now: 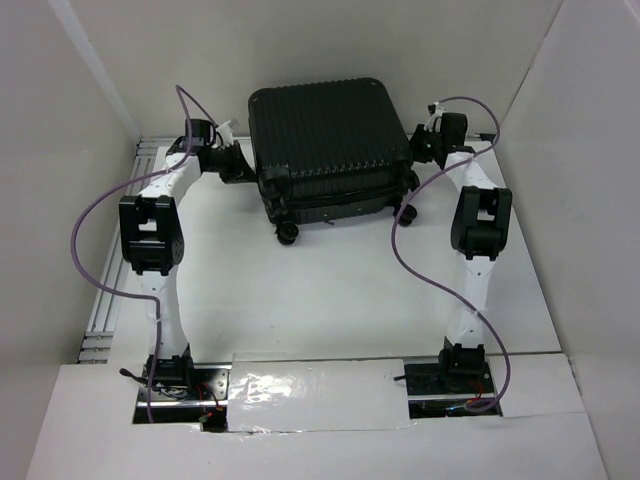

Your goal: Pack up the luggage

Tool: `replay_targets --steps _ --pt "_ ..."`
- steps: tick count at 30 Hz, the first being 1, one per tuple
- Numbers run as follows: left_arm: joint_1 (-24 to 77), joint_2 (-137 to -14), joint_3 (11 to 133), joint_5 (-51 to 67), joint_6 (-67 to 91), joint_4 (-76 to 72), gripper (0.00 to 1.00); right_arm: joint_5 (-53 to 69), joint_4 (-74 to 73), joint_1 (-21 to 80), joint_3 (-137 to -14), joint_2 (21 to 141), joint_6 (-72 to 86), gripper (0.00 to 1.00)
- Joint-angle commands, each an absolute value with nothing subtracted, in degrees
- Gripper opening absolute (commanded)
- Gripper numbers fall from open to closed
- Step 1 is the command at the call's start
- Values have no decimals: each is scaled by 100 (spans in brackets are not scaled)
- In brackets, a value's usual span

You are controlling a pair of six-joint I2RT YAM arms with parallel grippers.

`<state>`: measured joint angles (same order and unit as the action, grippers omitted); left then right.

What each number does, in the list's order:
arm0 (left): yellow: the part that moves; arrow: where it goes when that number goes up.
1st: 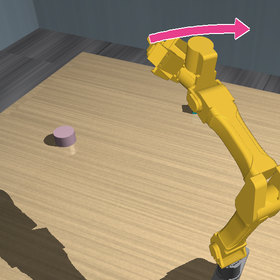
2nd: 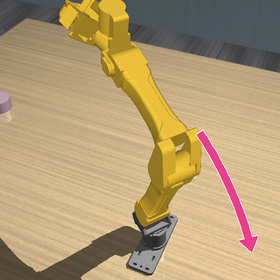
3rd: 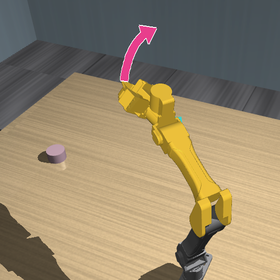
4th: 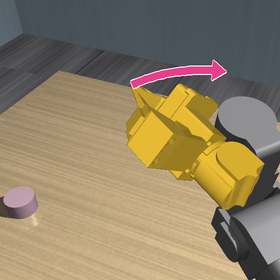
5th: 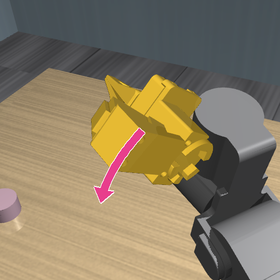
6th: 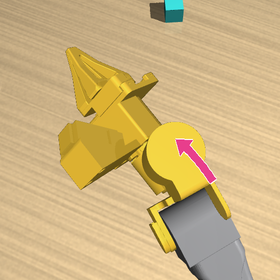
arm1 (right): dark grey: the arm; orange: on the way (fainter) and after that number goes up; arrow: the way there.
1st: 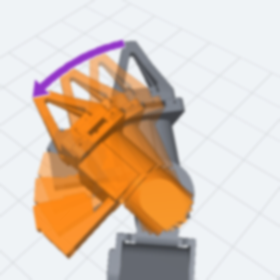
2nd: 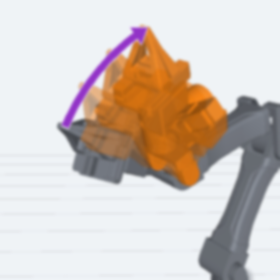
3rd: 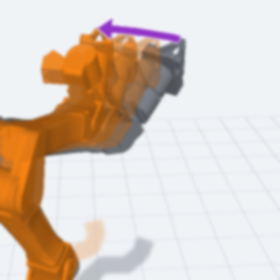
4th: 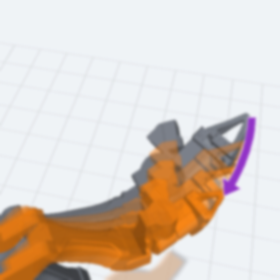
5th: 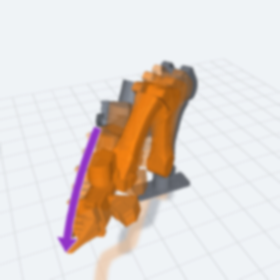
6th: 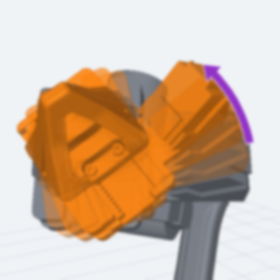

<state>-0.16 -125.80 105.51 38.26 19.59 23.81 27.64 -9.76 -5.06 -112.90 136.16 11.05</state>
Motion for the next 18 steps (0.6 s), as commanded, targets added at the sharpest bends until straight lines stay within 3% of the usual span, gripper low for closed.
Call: replay_targets --steps 1,8,18 --pt "9 -13146 11776 2339 2268 492 0 1556 -949 -651 -11952 14343 1283 0" --pt "9 -13816 12708 2171 2408 54 0 1617 -1029 -536 -13481 15301 1485 0" --pt "9 -14687 13289 2496 3515 -1449 0 1476 -299 -194 -13974 15776 2039 0"
